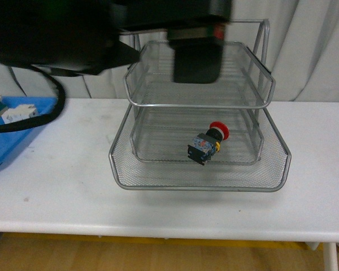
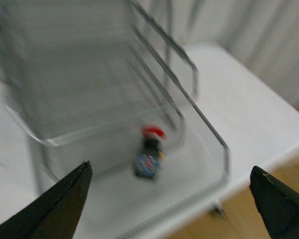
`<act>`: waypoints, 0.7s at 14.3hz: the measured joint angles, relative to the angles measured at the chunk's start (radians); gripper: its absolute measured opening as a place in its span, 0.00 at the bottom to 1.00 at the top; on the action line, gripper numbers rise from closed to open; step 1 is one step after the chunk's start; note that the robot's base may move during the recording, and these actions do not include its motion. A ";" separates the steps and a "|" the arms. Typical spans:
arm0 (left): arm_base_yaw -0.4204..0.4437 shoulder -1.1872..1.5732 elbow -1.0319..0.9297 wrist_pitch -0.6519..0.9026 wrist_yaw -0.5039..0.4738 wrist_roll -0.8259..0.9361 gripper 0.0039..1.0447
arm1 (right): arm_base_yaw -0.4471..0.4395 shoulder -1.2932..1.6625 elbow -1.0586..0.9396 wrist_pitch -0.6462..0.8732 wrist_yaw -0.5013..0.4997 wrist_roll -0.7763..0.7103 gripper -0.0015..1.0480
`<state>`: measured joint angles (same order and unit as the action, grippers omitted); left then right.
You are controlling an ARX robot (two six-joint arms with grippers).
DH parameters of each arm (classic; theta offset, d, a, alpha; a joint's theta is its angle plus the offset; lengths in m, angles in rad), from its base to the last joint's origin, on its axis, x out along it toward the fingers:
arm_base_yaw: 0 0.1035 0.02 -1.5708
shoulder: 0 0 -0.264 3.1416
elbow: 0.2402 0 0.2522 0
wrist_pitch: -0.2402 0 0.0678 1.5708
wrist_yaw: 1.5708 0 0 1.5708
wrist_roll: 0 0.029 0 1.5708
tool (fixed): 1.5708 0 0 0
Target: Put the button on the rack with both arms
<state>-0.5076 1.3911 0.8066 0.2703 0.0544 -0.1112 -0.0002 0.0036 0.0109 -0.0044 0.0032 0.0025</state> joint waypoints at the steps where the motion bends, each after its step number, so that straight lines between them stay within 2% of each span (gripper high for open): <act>1: 0.008 -0.077 -0.113 0.208 -0.203 0.042 0.82 | 0.000 0.000 0.000 0.000 0.000 0.000 0.94; 2: 0.064 -0.203 -0.251 0.333 -0.355 0.070 0.70 | 0.000 0.000 0.000 0.000 -0.001 0.000 0.94; 3: 0.156 -0.327 -0.355 0.327 -0.375 0.085 0.60 | 0.000 0.000 0.000 0.000 0.000 0.000 0.94; 4: 0.264 -0.454 -0.458 0.297 -0.326 0.090 0.48 | 0.000 0.000 0.000 0.000 0.000 0.000 0.94; 6: 0.430 -0.626 -0.590 0.242 -0.127 0.094 0.23 | 0.000 0.000 0.000 0.001 -0.002 0.000 0.94; 7: 0.498 -0.675 -0.614 0.240 -0.072 0.094 0.13 | 0.000 0.000 0.000 0.000 -0.001 0.000 0.94; 8: 0.516 -0.713 -0.629 0.241 -0.071 0.092 0.01 | 0.000 0.000 0.000 0.000 -0.001 0.000 0.94; 10: 0.505 -0.773 -0.685 0.211 -0.054 0.097 0.01 | 0.000 0.000 0.000 0.000 -0.002 0.000 0.94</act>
<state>-0.0029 0.6178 0.1215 0.4809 0.0002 -0.0143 -0.0002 0.0036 0.0109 -0.0040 0.0010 0.0025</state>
